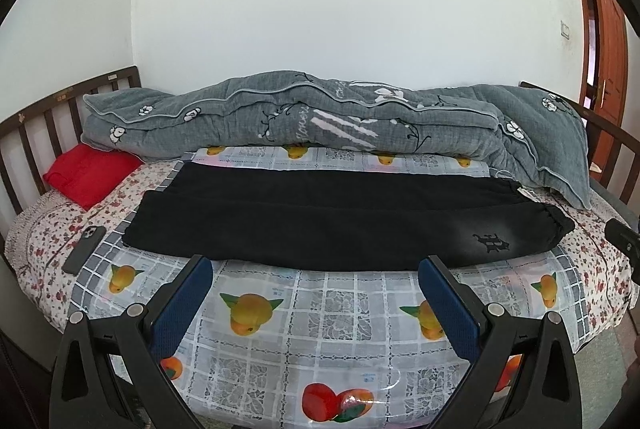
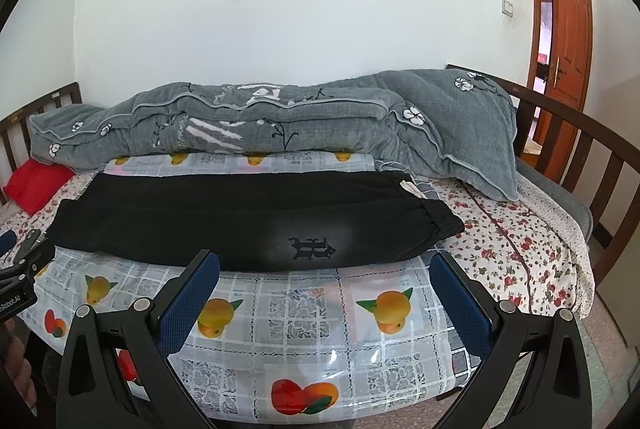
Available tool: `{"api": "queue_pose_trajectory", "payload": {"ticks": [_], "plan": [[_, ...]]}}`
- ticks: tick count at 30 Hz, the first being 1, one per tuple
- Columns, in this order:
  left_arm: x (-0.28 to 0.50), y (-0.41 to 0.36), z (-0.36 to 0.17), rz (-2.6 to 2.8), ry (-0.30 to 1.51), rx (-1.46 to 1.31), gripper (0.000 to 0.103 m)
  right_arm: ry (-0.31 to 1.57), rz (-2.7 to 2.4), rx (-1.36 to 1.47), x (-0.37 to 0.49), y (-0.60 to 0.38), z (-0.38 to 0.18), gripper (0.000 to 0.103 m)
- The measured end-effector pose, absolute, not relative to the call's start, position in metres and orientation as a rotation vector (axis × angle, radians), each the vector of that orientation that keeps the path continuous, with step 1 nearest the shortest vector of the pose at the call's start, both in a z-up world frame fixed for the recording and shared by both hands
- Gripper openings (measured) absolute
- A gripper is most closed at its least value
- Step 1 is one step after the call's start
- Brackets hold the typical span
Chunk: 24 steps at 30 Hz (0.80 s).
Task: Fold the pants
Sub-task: 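Lower both grippers onto the waistband edge of the black pants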
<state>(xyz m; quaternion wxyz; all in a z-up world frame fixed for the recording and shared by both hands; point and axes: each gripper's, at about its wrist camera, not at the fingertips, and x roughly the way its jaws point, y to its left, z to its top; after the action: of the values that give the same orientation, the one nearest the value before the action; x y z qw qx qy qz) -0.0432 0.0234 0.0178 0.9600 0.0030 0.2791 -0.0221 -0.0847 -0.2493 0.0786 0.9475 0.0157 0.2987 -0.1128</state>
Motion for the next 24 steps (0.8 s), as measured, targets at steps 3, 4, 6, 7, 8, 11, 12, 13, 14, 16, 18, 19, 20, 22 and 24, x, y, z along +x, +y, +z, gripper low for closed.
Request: {"api": "queue_pose_trajectory", "payload": {"ticks": [3,4,6,7,8,11,12,13,14,16,18,19,20,22,24], "plan": [[-0.039,0.03,0.01,-0.053,0.574,-0.019,0.103,0.606,-0.227,0.041,-0.081,-0.251,0.073,0.103],[-0.037,0.032,0.007,-0.042,0.58,-0.026,0.103,0.604,-0.229,0.038,-0.079,-0.252,0.07,0.103],[-0.032,0.04,-0.002,-0.033,0.597,-0.039,0.103,0.61,-0.243,0.023,-0.073,-0.256,0.063,0.103],[-0.028,0.045,-0.008,-0.029,0.61,-0.047,0.103,0.619,-0.252,0.016,-0.07,-0.258,0.059,0.103],[-0.024,0.049,-0.013,-0.024,0.626,-0.052,0.103,0.635,-0.271,0.007,-0.064,-0.262,0.052,0.103],[-0.008,0.068,-0.033,0.003,0.685,-0.083,0.103,0.662,-0.3,0.016,-0.053,-0.278,0.037,0.103],[-0.004,0.076,-0.04,0.001,0.694,-0.104,0.103,0.671,-0.294,0.025,-0.05,-0.283,0.032,0.103],[0.0,0.083,-0.046,-0.001,0.704,-0.123,0.103,0.682,-0.289,0.034,-0.047,-0.288,0.027,0.103],[0.004,0.091,-0.052,-0.005,0.719,-0.145,0.103,0.693,-0.29,0.037,-0.043,-0.296,0.019,0.103],[0.014,0.105,-0.067,-0.007,0.759,-0.19,0.101,0.704,-0.308,0.03,-0.039,-0.305,0.008,0.103],[0.023,0.119,-0.085,0.002,0.8,-0.231,0.1,0.718,-0.333,0.013,-0.034,-0.315,-0.006,0.103],[0.027,0.125,-0.092,0.007,0.816,-0.246,0.098,0.726,-0.344,0.015,-0.032,-0.32,-0.013,0.103],[0.032,0.132,-0.101,0.009,0.835,-0.263,0.098,0.741,-0.344,0.025,-0.029,-0.327,-0.021,0.103],[0.036,0.139,-0.113,0.026,0.847,-0.278,0.098,0.753,-0.344,0.044,-0.027,-0.336,-0.031,0.103],[0.042,0.148,-0.127,0.042,0.853,-0.286,0.098,0.761,-0.341,0.056,-0.025,-0.343,-0.043,0.103]]}}
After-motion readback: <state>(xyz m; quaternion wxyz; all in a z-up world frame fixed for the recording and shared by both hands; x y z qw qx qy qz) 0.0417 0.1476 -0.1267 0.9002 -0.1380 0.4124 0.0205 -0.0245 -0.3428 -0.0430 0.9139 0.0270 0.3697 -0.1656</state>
